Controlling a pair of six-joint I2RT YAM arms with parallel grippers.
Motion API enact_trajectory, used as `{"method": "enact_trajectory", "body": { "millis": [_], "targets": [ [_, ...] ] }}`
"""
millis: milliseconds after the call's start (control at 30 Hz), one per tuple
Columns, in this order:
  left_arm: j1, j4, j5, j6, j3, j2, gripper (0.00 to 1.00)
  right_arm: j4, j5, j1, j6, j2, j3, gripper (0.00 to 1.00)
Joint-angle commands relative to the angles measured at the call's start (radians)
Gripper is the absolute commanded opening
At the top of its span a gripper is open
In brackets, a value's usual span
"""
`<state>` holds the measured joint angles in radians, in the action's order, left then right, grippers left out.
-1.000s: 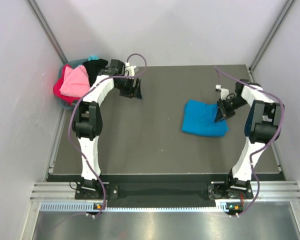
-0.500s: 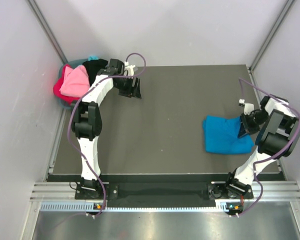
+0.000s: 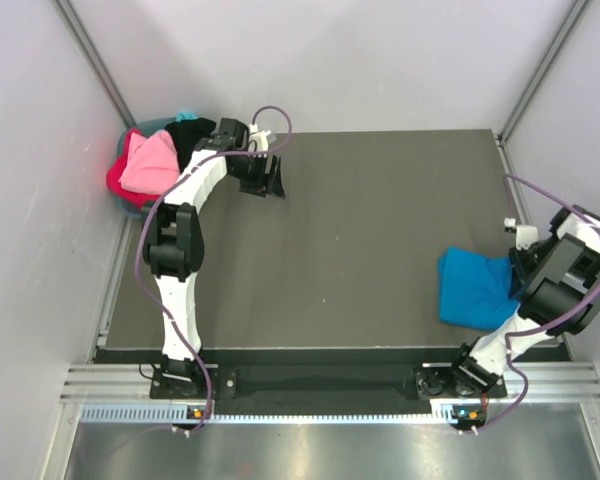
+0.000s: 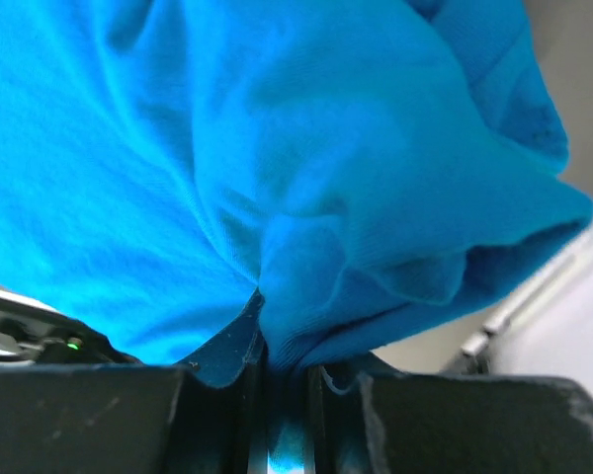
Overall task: Fold and stack the t-shirts
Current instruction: Neatly place the folded tshirt to the corner
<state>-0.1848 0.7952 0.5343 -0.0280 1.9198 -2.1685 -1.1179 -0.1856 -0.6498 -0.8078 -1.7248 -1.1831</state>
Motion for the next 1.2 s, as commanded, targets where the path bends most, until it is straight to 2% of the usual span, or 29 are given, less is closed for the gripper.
{"method": "enact_trajectory", "body": {
  "millis": [0,167,633,900,933,967,1100,1133,1167],
  "targets": [
    [0.001,0.001,0.029,0.013,0.002,0.059,0.75,-0.04,0.072,-0.074,-0.096,0.045,0.008,0.0],
    [0.001,-0.002,0.029,0.013,0.01,0.056,0.75,-0.013,0.115,-0.114,-0.11,0.036,0.016,0.0],
    [-0.005,-0.005,0.012,0.007,-0.015,0.081,0.75,0.105,0.259,-0.116,-0.068,-0.019,-0.02,0.0],
    [-0.005,-0.007,0.009,0.008,-0.016,0.084,0.75,0.115,0.267,-0.117,-0.067,-0.013,0.003,0.0],
    [-0.005,-0.008,0.012,0.007,-0.013,0.082,0.75,0.115,0.265,-0.117,-0.067,-0.003,0.007,0.05],
    [-0.005,-0.008,0.013,0.007,-0.013,0.081,0.75,0.113,0.265,-0.117,-0.065,-0.002,0.007,0.05],
    [-0.005,-0.008,0.018,0.008,-0.01,0.079,0.75,0.109,0.244,-0.117,-0.05,0.089,-0.029,0.49],
    [-0.005,-0.01,0.019,0.007,-0.01,0.076,0.75,0.075,0.217,-0.116,-0.048,0.108,-0.042,0.52],
    [-0.005,-0.01,0.026,0.008,-0.008,0.076,0.75,0.058,0.206,-0.111,-0.035,0.122,-0.073,0.6]
  ]
}}
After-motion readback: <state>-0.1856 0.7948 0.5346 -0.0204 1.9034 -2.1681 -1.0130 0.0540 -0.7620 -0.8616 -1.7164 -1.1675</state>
